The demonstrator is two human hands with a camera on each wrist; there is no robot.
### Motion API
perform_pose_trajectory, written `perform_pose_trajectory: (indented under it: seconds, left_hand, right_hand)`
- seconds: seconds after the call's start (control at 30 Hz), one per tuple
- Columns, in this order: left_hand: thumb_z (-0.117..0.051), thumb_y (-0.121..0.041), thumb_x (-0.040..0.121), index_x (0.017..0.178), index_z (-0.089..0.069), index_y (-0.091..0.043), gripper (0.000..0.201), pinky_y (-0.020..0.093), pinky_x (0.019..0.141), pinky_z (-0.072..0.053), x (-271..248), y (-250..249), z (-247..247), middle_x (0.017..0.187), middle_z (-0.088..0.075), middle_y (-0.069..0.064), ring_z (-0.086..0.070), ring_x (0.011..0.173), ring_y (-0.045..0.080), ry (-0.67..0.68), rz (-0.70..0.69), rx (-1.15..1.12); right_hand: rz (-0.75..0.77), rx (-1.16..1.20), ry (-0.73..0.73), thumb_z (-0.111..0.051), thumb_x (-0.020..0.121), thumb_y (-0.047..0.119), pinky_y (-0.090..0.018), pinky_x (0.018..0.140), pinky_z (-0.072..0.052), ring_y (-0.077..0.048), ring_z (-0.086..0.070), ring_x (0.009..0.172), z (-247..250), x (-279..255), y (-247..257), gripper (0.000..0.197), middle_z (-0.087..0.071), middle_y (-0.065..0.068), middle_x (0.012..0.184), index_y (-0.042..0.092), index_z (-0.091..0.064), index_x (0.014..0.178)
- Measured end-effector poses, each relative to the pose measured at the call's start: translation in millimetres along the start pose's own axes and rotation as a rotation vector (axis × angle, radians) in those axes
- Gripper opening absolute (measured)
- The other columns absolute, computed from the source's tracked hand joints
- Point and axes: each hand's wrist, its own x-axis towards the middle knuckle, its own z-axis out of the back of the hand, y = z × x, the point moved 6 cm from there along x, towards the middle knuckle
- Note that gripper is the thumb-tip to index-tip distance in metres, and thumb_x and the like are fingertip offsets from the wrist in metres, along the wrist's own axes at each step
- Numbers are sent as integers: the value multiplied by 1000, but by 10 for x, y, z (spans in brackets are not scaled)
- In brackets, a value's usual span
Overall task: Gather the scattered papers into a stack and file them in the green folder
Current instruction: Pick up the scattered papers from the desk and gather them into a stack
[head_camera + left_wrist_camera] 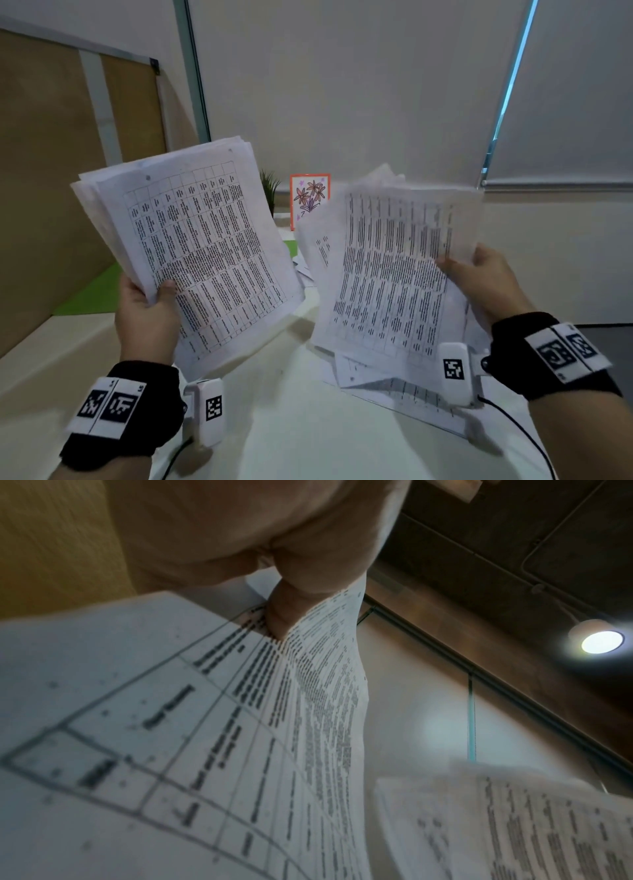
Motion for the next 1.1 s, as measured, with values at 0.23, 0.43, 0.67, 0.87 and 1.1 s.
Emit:
perform_pose_trajectory:
  seconds: [0.23,0.43,0.67,0.87,1.1]
  left_hand:
    - [-54,-11,93,118,-52,-29,31,37,87,-43,-44,53,-149,103,-60,-9,-56,101,21,56,60,2]
    - [-52,1,92,119,-51,-19,33,30,76,-49,-256,-81,-463,107,-63,5,-60,84,13,265,123,-96]
    - [-50,-3,93,120,-58,-18,32,32,69,-58,-460,-86,-764,102,-73,6,-71,86,20,442,277,-269]
    - [-41,-85,69,129,-54,-31,82,50,104,-41,-592,-169,-891,123,-65,0,-60,116,20,475,219,-313]
    - [-57,-66,68,129,-52,-9,83,51,97,-48,-675,-394,-978,122,-63,17,-59,114,33,577,176,-346]
  right_hand:
    - [89,304,92,-77,65,20,-21,77,-57,-9,-70,89,-10,-86,241,57,-75,5,93,0,-60,116]
    - [61,364,186,-89,37,53,-18,74,-54,-7,-69,89,-430,-184,188,88,-75,4,94,7,-62,107]
    - [27,309,236,-59,88,7,-28,100,-46,-11,-61,108,-752,-304,86,39,-66,7,111,13,-47,124]
    - [125,203,195,-64,87,11,-33,100,-45,-11,-57,119,-792,-430,127,53,-61,6,126,18,-40,134]
    - [208,104,127,-58,89,-1,-8,76,-50,11,-63,94,-716,-485,235,50,-62,18,107,26,-35,125]
